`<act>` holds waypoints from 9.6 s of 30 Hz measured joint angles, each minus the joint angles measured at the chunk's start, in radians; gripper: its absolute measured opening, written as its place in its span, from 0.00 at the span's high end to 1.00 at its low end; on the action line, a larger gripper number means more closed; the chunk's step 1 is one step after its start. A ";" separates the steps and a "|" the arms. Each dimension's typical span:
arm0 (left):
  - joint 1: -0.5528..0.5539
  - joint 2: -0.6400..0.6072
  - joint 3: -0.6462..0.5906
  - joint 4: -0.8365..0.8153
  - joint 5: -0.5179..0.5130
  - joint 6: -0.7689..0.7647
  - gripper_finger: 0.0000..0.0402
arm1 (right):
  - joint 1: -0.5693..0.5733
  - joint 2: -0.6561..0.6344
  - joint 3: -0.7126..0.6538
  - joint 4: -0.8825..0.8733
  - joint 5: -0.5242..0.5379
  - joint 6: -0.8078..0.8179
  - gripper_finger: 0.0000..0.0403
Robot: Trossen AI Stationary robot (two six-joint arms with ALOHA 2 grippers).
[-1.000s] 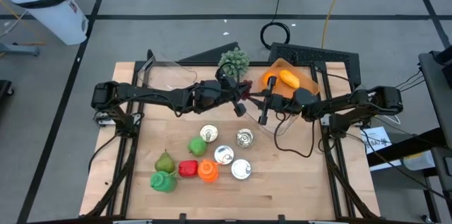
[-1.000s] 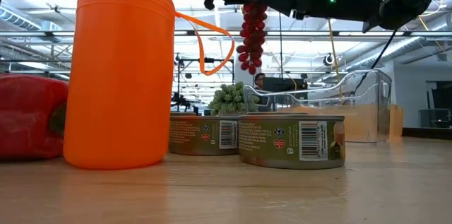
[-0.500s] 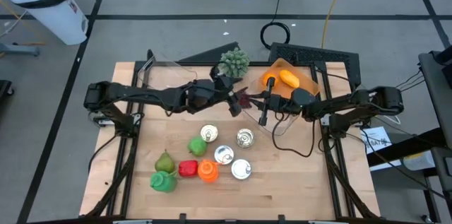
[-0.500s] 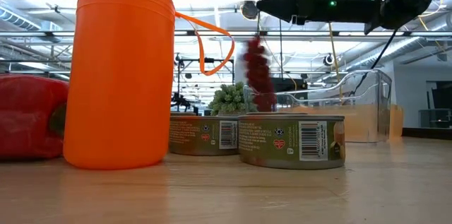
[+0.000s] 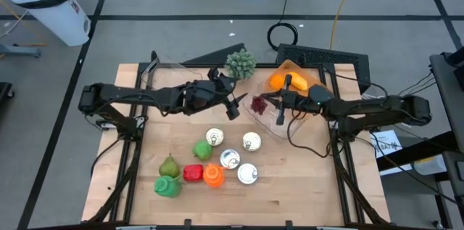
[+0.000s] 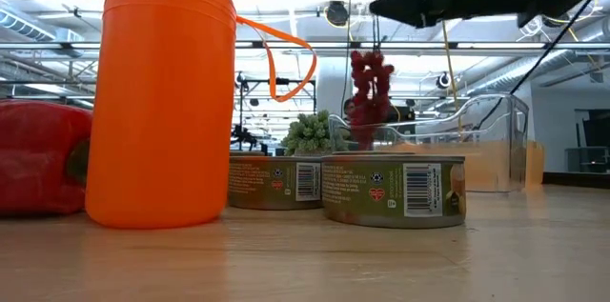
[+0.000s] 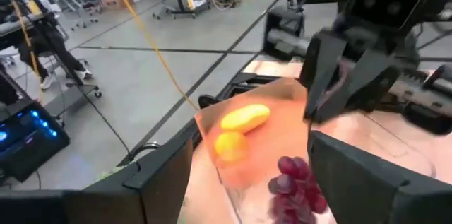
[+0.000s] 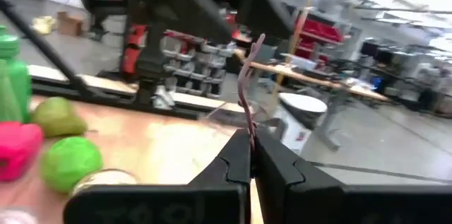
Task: Pick & Place Food Item
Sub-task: Put the red grapes into the orange bin, then adjust the yellow mango, then put the green apple into the orange bin
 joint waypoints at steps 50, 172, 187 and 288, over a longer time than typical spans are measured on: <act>0.105 -0.619 -0.761 0.502 0.018 -0.111 0.27 | -0.643 -0.071 -0.072 -0.043 0.046 0.118 1.00; 0.104 -0.619 -0.762 0.466 0.021 -0.180 0.27 | -0.556 0.090 0.098 -1.283 0.359 0.420 0.83; 0.104 -0.619 -0.762 0.445 0.019 -0.178 0.27 | -0.642 0.223 0.098 -0.920 0.359 0.269 0.94; -0.262 0.103 -0.257 -0.881 0.451 -1.091 0.27 | -0.267 -0.042 0.097 -0.694 0.304 0.216 0.27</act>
